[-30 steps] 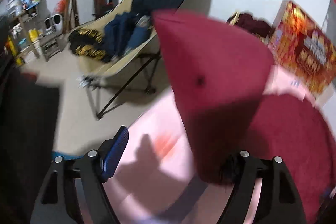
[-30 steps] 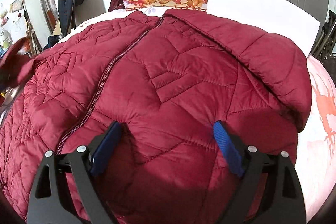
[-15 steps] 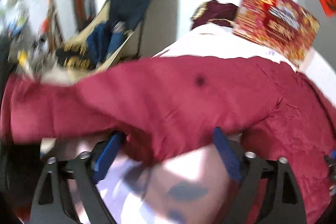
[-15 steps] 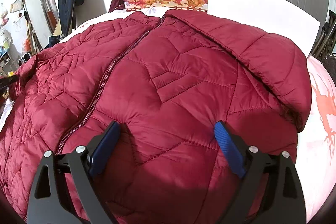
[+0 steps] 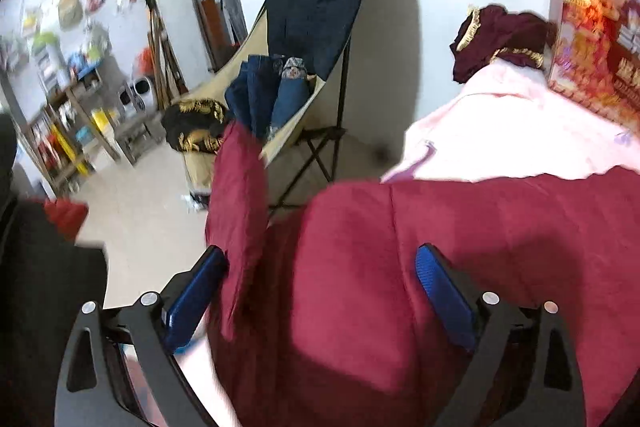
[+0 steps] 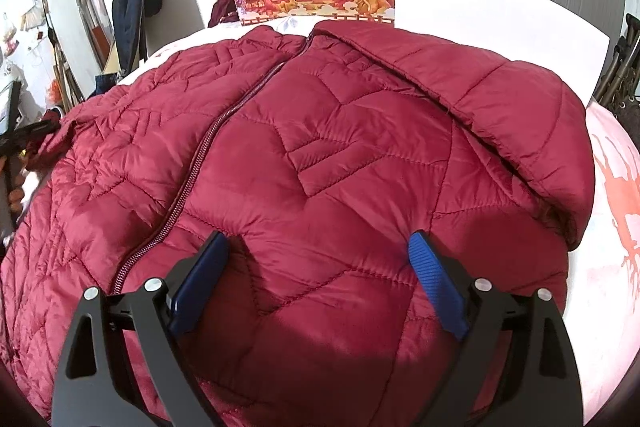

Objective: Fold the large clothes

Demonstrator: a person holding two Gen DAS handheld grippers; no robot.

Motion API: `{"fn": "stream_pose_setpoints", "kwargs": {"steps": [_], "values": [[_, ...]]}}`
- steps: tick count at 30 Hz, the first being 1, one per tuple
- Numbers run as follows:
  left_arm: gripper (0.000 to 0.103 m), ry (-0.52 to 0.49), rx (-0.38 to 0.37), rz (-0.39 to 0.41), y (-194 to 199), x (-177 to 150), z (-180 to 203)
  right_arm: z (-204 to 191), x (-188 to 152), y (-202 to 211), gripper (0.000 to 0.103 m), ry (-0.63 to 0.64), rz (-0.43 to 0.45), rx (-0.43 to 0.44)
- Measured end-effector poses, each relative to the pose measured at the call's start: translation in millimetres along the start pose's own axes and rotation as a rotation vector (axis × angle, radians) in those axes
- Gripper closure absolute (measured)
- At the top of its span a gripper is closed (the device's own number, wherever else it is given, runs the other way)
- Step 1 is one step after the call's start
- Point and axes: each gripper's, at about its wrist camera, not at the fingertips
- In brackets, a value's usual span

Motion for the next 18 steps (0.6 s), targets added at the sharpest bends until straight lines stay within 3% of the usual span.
{"fn": "stream_pose_setpoints", "kwargs": {"steps": [5,8,10,12,15,18], "values": [[0.007,-0.072,-0.155,0.095,74,-10,23,4,16,37,0.014,0.0,0.121,-0.016],[0.006,-0.136,-0.247,0.18,116,-2,57,-5,45,55,0.014,0.059,0.171,-0.101],[0.006,-0.182,-0.327,0.192,126,3,90,-12,71,47,0.014,0.094,0.146,-0.167],[0.006,-0.192,-0.382,0.166,120,0,122,-16,91,22,0.014,0.126,0.077,-0.243],[0.006,-0.212,-0.414,0.055,86,-17,164,-20,110,-19,0.014,0.188,0.014,-0.363],[0.005,-0.296,-0.362,-0.045,46,-38,191,-22,123,-61,0.014,0.246,-0.023,-0.45]]}}
Point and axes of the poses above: each gripper's, at about its wrist camera, not at the fingertips, and y roughly against the way its jaws point, z to its right, x to its top
